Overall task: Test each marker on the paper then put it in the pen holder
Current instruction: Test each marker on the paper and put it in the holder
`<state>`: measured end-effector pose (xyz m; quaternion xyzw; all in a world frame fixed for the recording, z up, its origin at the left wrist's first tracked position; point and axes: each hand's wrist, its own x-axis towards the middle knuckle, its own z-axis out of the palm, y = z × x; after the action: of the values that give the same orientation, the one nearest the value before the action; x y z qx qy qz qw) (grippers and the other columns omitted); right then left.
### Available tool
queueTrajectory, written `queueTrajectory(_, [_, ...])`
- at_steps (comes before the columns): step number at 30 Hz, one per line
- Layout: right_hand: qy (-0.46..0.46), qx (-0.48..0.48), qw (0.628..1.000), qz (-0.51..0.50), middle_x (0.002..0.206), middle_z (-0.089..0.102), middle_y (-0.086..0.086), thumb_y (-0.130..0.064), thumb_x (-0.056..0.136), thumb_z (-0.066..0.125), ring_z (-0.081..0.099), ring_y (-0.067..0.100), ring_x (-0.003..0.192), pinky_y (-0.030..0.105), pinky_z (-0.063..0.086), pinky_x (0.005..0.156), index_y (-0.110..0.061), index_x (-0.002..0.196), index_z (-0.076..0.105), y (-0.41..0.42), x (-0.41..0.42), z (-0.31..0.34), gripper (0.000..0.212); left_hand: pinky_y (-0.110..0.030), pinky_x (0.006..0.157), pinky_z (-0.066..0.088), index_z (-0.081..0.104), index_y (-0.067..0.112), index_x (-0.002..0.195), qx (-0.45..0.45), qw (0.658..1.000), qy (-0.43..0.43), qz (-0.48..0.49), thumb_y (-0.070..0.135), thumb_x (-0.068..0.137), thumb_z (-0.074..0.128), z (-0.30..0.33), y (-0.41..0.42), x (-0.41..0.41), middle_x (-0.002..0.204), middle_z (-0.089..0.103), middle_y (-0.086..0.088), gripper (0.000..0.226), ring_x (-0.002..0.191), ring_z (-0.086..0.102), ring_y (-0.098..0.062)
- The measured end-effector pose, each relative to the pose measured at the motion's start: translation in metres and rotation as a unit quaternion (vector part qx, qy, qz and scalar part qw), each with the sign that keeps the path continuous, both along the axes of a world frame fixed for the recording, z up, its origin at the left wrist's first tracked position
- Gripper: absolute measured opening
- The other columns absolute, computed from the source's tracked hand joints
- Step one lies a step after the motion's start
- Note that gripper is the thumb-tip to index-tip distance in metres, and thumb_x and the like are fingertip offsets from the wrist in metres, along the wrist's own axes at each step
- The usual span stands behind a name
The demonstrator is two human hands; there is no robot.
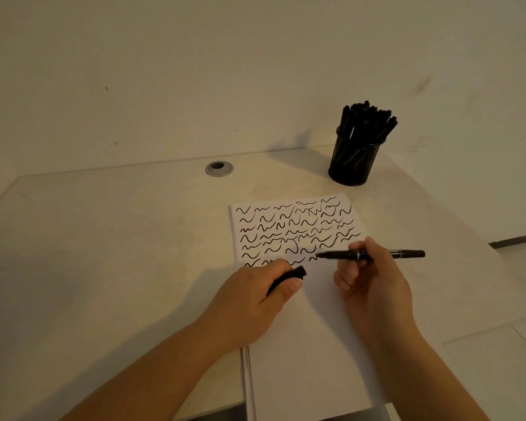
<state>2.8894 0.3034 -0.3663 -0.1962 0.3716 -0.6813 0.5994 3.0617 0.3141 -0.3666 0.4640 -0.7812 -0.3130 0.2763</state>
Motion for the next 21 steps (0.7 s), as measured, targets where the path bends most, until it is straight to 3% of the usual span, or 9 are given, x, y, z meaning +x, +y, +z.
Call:
queueTrajectory(5, [0.051,-0.027,0.998,-0.006,0.038,0.037,0.002,-0.013,0.091,0.041,0.033,0.014,0.036,0.02,0.031,0.037,-0.013,0.059,0.056,0.0027,0.0007,-0.0084,0.035,-0.038,0.055,0.043,0.041,0.036,0.071,-0.007,1.0,-0.019,-0.003,0.055,0.089,0.033,-0.0015,0.0,-0.0006,0.058,0.053,0.003,0.027,0.055,0.052,-0.018])
queueTrajectory(16, [0.128,-0.024,0.991,0.019,0.042,0.036,0.003,-0.01,0.092,0.039,0.031,0.014,0.039,0.02,0.031,0.038,-0.01,0.067,0.042,0.0049,0.0021,-0.0097,0.026,-0.038,0.054,0.041,0.054,0.022,0.084,0.0,1.0,-0.013,0.001,0.051,0.086,0.034,-0.0032,0.0008,-0.0003,0.058,0.053,0.0,0.036,0.055,0.051,-0.019])
queueTrajectory(21, [0.208,-0.039,0.976,0.044,0.047,0.038,0.002,-0.011,0.092,0.044,0.033,0.014,0.042,0.021,0.029,0.043,-0.019,0.064,0.046,0.009,0.0039,-0.0097,0.029,-0.02,0.044,0.029,0.053,0.026,0.081,-0.005,1.0,-0.019,-0.003,0.05,0.086,0.035,-0.0041,0.0003,0.0004,0.051,0.046,0.01,0.031,0.046,0.042,-0.009])
